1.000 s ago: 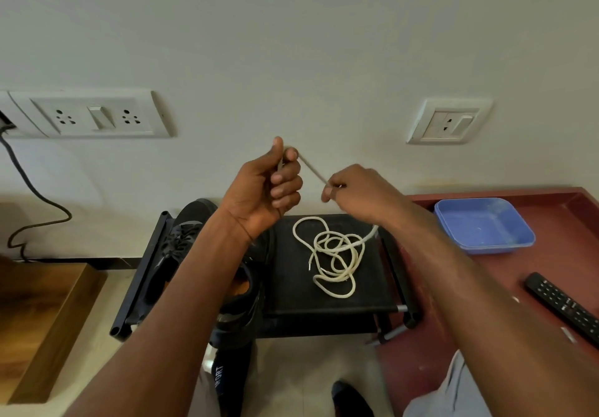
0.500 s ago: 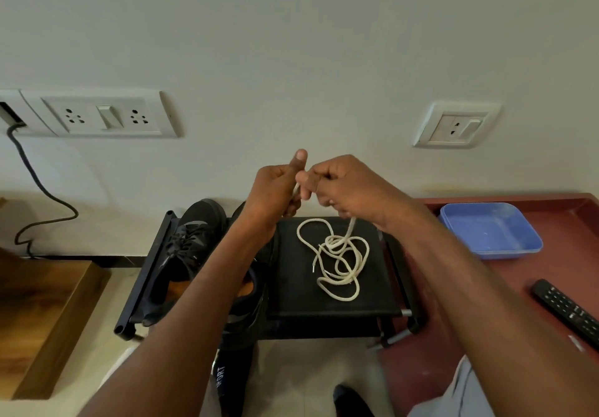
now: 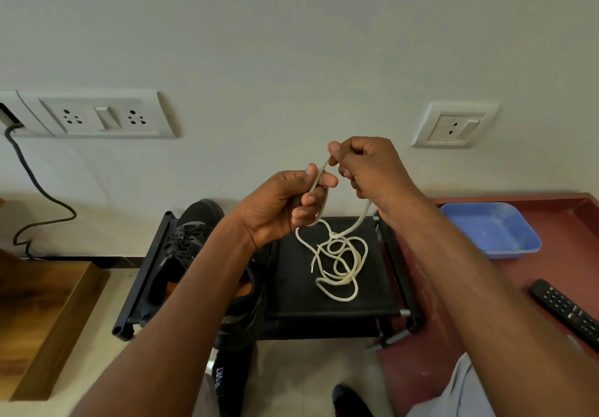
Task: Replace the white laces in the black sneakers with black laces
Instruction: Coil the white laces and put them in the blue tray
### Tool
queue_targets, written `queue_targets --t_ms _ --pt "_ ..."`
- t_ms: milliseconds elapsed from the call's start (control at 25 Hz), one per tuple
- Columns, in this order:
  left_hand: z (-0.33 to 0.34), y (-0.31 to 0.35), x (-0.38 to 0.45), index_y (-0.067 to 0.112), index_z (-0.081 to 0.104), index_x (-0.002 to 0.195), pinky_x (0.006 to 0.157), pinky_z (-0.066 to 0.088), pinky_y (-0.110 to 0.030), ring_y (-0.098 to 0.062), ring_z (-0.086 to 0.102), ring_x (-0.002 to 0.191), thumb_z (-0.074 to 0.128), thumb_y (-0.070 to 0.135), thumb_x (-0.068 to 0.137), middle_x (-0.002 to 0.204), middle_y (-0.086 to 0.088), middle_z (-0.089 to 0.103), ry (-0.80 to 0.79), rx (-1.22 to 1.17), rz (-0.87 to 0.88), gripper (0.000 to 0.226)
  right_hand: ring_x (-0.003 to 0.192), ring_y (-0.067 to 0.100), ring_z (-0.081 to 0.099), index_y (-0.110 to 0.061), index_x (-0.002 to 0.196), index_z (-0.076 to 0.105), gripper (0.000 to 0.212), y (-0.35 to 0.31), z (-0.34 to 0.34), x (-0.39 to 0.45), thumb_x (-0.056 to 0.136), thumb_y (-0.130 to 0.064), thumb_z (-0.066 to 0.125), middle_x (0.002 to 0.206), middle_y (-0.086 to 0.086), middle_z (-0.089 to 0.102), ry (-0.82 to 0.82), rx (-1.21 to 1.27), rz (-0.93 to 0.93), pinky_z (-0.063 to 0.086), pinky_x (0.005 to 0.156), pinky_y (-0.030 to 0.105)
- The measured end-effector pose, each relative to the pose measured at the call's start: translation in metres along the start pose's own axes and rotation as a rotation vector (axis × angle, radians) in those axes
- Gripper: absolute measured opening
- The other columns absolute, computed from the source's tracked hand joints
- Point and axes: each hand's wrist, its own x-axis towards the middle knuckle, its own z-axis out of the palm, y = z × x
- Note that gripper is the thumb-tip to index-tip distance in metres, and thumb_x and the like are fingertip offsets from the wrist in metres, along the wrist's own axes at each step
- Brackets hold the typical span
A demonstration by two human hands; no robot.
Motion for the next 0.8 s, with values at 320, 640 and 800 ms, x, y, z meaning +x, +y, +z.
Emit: queue_targets --t_ms 320,640,800 --pt "0.005 0.0 0.001 0.007 0.071 0.1 0.067 0.061 -0.029 -0.021 0.073 0.074 0.048 0.035 0.108 0.081 -0.007 0.069 0.155 -0.035 -0.013 0.038 0.046 0.007 0.036 -0.01 0.087 0.073 0.029 -0.005 -0.002 -0.002 0.104 -0.033 0.065 0.061 0.0 0.05 -0.016 0.17 -0.019 0.031 0.044 0.02" --pt "0.007 -0.004 0.001 0.007 0.073 0.102 0.063 0.052 -0.026 -0.016 0.059 0.061 0.044 0.032 0.108 0.069 -0.002 0.057 -0.004 0.062 0.004 0.039 0.046 0.005 0.04 -0.01 0.084 0.074 0.03 0.002 -0.001 0.001 0.102 -0.033 0.066 0.058 -0.003 0.051 0.017 0.088 0.003 0.035 0.046 0.02" --pt "0.005 0.0 0.003 0.006 0.068 0.117 0.046 0.041 -0.013 -0.003 0.05 0.046 0.042 0.032 0.109 0.066 0.003 0.058 0.042 -0.282 0.124 0.038 0.042 0.004 0.037 -0.016 0.083 0.074 0.031 0.01 0.006 0.001 0.106 -0.028 0.058 0.058 -0.003 0.053 -0.183 -0.143 0.062 0.032 0.046 0.023"
